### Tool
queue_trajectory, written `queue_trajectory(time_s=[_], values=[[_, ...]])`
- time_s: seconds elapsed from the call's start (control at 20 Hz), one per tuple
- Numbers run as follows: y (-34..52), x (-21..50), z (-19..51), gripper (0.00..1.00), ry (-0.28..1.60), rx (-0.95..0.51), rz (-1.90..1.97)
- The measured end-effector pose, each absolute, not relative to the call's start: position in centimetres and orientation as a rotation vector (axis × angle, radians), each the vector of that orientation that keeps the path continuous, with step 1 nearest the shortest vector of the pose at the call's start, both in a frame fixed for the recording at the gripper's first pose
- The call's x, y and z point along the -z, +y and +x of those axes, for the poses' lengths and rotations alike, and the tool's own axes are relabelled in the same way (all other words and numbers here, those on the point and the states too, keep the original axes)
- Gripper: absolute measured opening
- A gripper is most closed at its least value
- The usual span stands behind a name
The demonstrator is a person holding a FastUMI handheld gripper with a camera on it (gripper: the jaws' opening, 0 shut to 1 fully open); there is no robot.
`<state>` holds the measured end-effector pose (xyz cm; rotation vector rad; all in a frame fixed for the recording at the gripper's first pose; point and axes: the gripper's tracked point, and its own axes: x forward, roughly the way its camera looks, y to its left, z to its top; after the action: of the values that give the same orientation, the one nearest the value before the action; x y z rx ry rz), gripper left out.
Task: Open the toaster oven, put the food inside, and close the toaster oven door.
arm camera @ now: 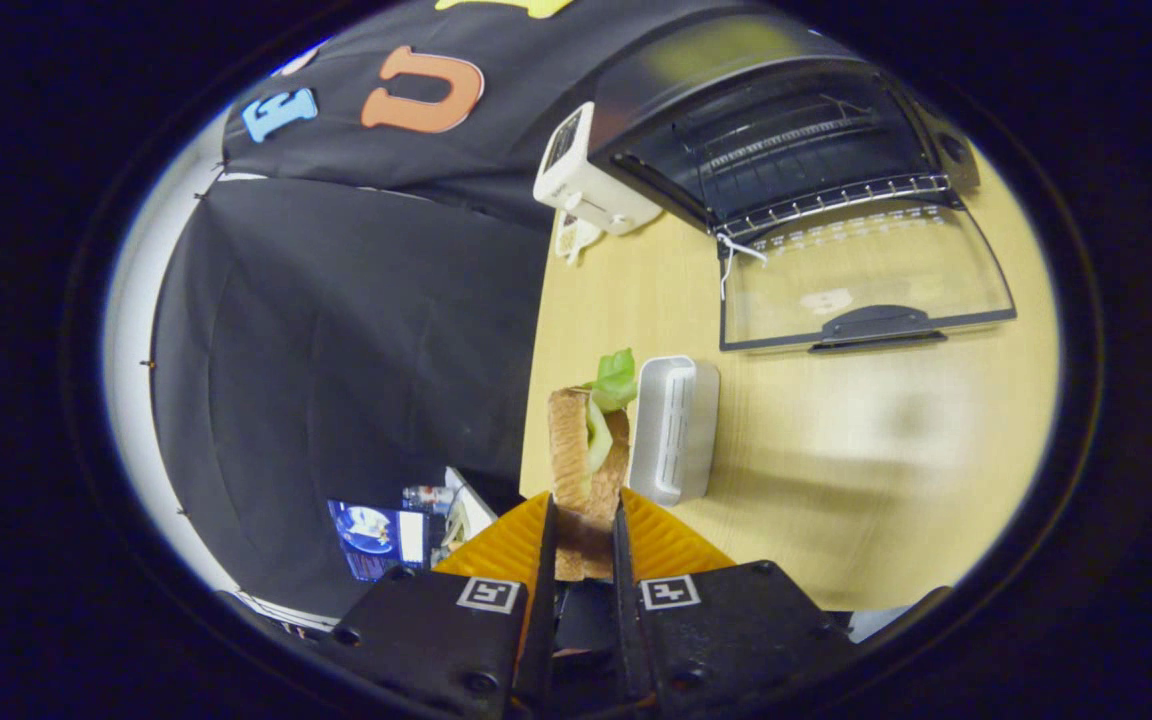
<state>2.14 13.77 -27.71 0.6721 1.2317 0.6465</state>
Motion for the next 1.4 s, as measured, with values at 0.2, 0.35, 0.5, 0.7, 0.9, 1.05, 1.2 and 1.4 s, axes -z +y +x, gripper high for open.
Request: queue_trajectory(time_s=[0.2,0.35,0.5,0.7,0.9,1.05,1.2,1.4], values=[[10.1,25.6,3.6,0.30,1.116,-0.560,0.728],[7.1,25.3,5.4,0.30,1.041,-0.463,0.792],[4.5,25.5,7.7,0.30,0.965,-0.381,0.853],[2.1,26.1,11.8,0.30,0.877,-0.299,0.950],[1.4,28.2,16.7,0.30,0.832,-0.251,1.028],[1.9,29.5,20.2,0.30,0.792,-0.247,1.104],[2.2,31.2,23.8,0.30,0.749,-0.213,1.141],[1.9,32.7,26.9,0.30,0.660,-0.163,1.207]])
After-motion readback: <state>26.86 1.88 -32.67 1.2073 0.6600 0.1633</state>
